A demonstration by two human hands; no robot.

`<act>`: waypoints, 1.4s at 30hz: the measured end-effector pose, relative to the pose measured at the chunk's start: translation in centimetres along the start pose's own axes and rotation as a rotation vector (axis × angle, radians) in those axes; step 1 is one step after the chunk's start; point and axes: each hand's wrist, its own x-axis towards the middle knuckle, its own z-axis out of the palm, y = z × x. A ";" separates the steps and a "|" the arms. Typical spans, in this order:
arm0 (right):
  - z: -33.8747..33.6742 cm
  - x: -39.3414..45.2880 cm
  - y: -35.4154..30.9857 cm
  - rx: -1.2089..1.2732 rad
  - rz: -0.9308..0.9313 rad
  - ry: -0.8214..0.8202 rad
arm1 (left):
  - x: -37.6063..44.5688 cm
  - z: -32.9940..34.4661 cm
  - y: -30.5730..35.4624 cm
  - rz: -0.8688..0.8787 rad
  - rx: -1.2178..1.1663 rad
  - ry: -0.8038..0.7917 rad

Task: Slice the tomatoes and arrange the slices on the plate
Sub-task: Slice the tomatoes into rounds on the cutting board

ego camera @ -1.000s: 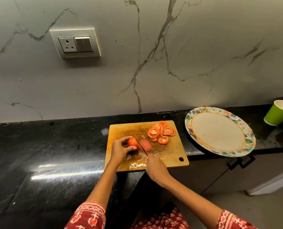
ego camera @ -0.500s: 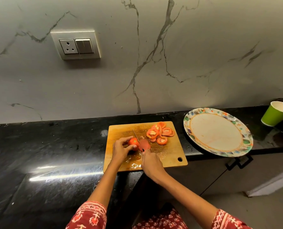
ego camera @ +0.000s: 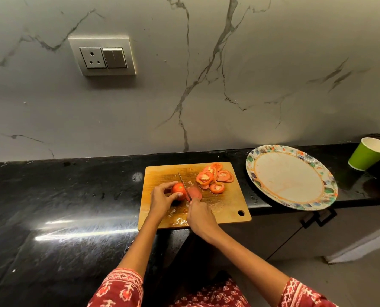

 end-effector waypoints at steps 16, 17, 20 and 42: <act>-0.5 0.0 0.0 -0.017 -0.008 0.004 | -0.1 0.0 0.2 0.004 -0.001 0.011; -0.6 0.0 0.0 -0.017 -0.011 0.003 | -0.1 0.0 0.2 0.010 -0.001 0.011; -0.5 0.0 0.0 -0.019 -0.031 0.018 | -0.1 0.0 0.2 0.023 0.001 0.021; -0.4 -0.1 -0.5 -0.059 -0.017 0.017 | 0.0 -0.1 0.3 0.022 0.014 0.009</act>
